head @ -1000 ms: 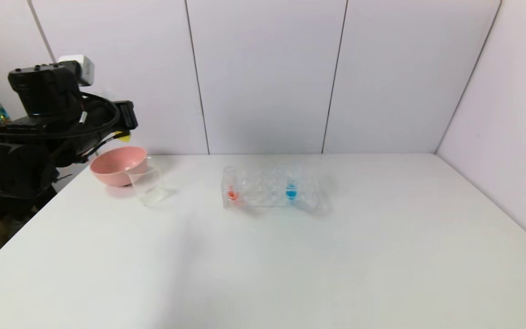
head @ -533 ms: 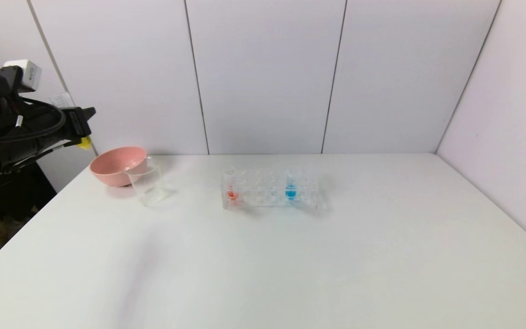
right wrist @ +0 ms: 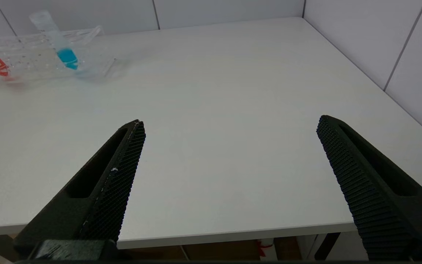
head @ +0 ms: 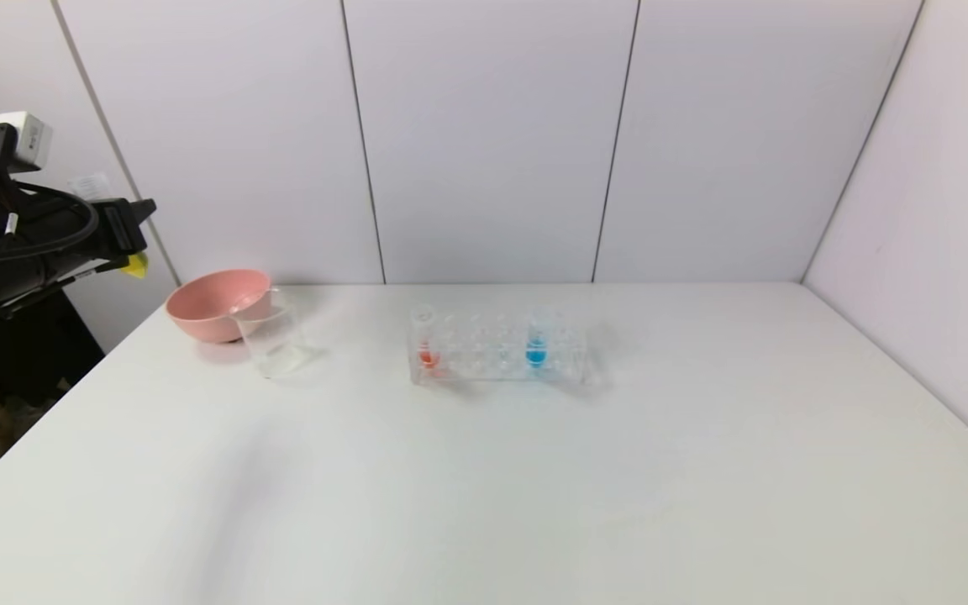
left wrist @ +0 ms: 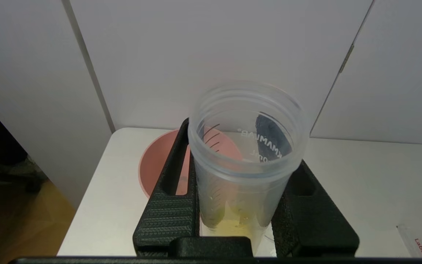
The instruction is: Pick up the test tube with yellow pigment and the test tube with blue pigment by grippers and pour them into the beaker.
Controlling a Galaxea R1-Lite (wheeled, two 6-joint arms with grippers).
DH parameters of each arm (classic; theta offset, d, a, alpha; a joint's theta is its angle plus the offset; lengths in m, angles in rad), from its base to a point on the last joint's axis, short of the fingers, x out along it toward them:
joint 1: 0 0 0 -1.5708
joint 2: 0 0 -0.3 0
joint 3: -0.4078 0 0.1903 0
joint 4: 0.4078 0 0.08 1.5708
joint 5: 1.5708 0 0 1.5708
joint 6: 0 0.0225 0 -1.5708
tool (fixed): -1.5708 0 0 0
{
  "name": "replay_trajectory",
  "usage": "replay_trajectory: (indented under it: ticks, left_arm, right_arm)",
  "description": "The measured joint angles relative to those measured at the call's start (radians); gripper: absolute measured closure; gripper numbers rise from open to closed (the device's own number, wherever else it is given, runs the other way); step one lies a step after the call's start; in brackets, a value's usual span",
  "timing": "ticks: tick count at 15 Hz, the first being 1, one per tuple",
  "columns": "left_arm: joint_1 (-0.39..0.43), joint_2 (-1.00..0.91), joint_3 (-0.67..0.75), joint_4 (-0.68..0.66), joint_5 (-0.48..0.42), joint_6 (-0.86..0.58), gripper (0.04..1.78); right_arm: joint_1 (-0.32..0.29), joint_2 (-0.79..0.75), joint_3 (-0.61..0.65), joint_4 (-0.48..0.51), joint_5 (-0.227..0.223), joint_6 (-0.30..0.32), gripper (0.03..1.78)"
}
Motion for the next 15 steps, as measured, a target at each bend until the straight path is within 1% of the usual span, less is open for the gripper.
replay_trajectory:
  ticks: [15]
  left_arm:
    - [-0.002,0.047,-0.017,-0.005,0.002,0.000,1.28]
  right_arm:
    - [0.000,0.000,0.000,0.000,0.000,0.000,0.10]
